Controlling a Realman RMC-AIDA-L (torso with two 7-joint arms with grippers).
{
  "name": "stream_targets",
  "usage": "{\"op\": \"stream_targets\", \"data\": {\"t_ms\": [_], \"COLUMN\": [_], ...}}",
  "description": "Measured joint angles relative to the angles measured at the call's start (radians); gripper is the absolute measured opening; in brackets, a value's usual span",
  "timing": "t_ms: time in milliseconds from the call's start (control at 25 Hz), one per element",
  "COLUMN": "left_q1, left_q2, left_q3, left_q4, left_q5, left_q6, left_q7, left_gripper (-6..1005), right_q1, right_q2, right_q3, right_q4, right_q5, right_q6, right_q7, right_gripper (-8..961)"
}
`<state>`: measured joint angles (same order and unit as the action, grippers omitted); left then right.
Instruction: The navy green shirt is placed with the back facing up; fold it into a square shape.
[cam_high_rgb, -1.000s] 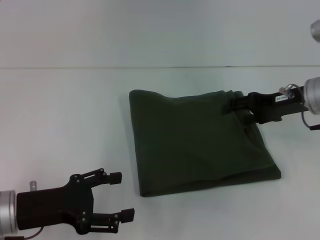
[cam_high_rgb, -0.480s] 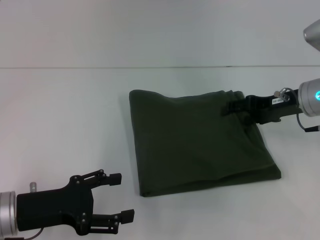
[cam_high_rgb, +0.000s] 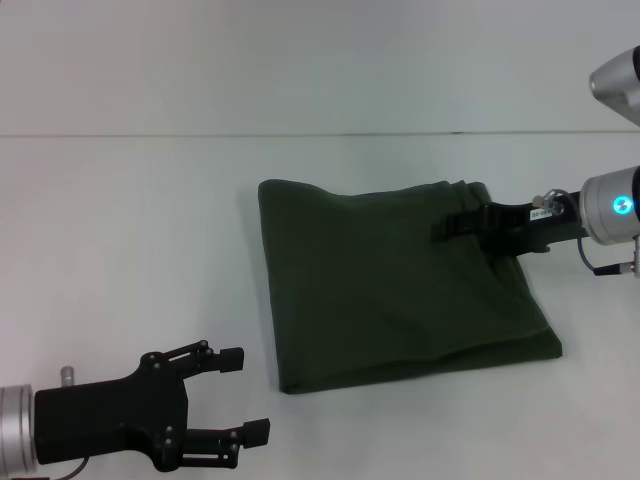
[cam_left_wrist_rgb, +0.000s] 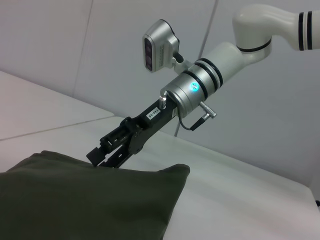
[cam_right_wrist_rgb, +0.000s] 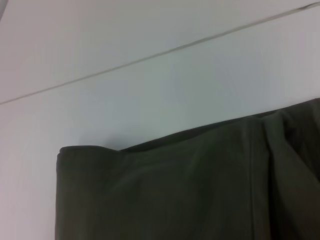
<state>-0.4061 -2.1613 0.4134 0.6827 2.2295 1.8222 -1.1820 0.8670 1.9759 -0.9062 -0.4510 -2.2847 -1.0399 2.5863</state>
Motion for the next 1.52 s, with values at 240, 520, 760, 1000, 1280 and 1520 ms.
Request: {"op": "stream_targets", "data": {"t_ms": [240,520,760,1000,1280,1520], "left_q1": [0.000,0.000,0.000,0.000,-0.003,-0.004], "left_q2": [0.000,0.000,0.000,0.000,0.001,0.002], "left_q3": [-0.002,-0.004,-0.004,-0.004,-0.004,-0.004], "left_q4": [-0.010,-0.012,-0.012,-0.011,-0.011,-0.011], "left_q5": [-0.001,-0.001,-0.001,-0.001,-0.001,-0.001], "left_q6": [-0.002,-0.003,-0.003,-0.003,-0.003,-0.004], "left_q7": [-0.001,-0.001,-0.001,-0.001,-0.001,-0.001], "left_gripper": [950,950,950,950,951,951], "right_q1": [0.007,0.009,-0.001,0.000,0.001,0.004], "right_q2": [0.014,0.026,0.029,0.030,0.031,0.040], "right_q3": [-0.008,-0.012,-0.030,-0.036,-0.036,-0.036], "right_q4": [0.000,0.000,-0.022,-0.017,-0.015,-0.016], "right_q5": [0.000,0.001,0.000,-0.001,-0.001,-0.001], "right_q6": [0.008,0.030,0.041,0.063,0.072,0.076], "right_q7": [-0.010,-0.025,-0.056,-0.065,-0.066,-0.079], "right_gripper": [916,916,873,628,339,210]}}
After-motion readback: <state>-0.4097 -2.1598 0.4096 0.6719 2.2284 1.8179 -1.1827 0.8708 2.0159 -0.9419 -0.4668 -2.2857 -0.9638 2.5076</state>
